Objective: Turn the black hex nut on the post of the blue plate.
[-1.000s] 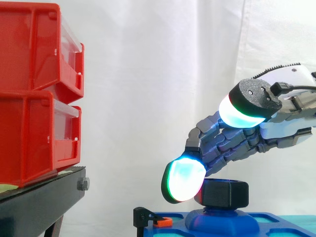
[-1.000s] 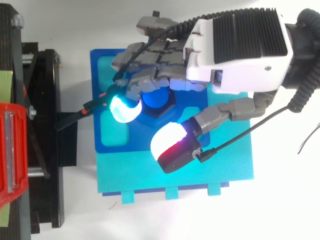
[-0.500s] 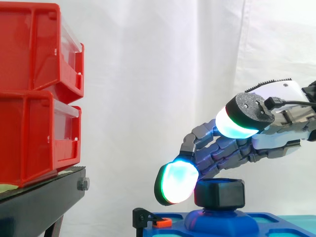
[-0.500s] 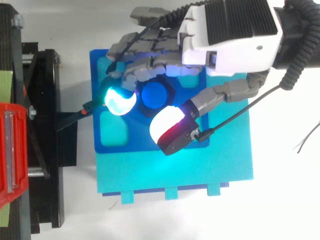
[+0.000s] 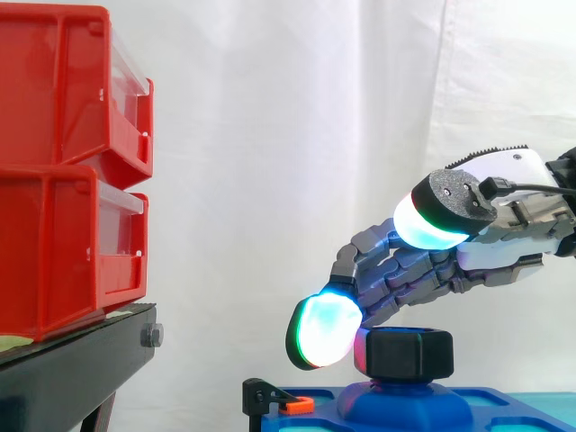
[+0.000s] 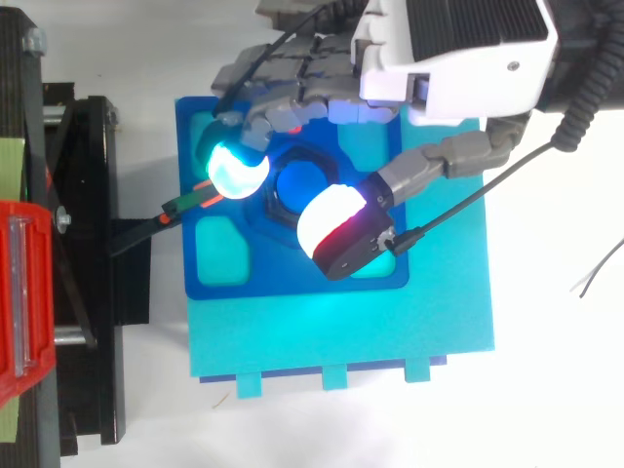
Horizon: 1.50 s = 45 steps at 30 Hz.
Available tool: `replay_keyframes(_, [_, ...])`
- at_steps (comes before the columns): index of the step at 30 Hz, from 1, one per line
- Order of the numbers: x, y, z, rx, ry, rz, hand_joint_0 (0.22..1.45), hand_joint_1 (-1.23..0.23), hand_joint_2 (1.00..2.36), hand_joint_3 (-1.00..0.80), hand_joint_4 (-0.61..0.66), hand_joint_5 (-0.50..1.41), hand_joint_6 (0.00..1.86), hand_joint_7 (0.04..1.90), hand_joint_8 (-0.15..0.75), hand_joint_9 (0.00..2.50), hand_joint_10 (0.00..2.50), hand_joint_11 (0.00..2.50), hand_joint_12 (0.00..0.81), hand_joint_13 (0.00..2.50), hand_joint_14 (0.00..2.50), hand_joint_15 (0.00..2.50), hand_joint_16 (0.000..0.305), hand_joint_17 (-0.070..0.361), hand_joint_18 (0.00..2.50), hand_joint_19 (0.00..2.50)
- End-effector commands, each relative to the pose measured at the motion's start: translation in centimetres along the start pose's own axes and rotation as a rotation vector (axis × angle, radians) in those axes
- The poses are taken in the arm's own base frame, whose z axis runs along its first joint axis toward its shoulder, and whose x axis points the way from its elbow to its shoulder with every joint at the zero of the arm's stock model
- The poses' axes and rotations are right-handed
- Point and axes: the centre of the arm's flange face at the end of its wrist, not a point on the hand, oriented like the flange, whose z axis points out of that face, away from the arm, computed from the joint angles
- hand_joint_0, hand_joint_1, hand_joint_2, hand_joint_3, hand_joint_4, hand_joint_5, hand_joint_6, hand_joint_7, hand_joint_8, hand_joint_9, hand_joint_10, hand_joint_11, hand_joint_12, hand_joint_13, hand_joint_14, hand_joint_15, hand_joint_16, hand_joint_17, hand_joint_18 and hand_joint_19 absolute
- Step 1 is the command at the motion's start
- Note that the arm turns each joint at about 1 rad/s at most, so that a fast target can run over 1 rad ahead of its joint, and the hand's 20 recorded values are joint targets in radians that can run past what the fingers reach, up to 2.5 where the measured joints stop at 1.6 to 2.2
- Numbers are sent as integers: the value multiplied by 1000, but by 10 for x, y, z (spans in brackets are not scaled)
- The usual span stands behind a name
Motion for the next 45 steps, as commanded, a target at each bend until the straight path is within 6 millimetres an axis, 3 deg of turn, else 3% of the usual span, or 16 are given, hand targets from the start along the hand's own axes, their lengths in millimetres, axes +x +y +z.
replay_keyframes(1, [-4,-4,-2,-6,2,0,473,-219,1000,-500,200,-188,502,761,236,258,0,0,360,185,0,0,56,125,0,19])
replay_keyframes(13, [-21,-28,-12,-35,-2,2,473,-220,1000,-500,197,-188,502,757,235,257,0,0,359,185,0,0,56,125,0,20])
replay_keyframes(21, [-36,-27,-12,-44,-16,3,473,-220,1000,-500,195,-188,502,757,236,255,0,0,359,185,0,0,56,126,0,20])
replay_keyframes(23, [-44,-13,-8,-42,-24,-2,473,-219,1000,-500,194,-188,502,758,236,256,0,0,359,185,0,0,56,126,0,20])
replay_keyframes(26, [-47,-10,-6,-19,-33,-1,473,-220,1000,-500,195,-188,502,758,235,257,0,0,359,185,0,0,56,126,0,20])
replay_keyframes(39, [-22,27,10,7,-42,-4,473,-220,1000,-500,199,-188,502,759,235,256,0,0,360,185,0,0,56,126,0,20])
replay_keyframes(45, [-16,34,12,20,-34,-5,473,-221,1000,-500,202,-188,502,760,235,257,0,0,360,185,0,0,56,126,0,13])
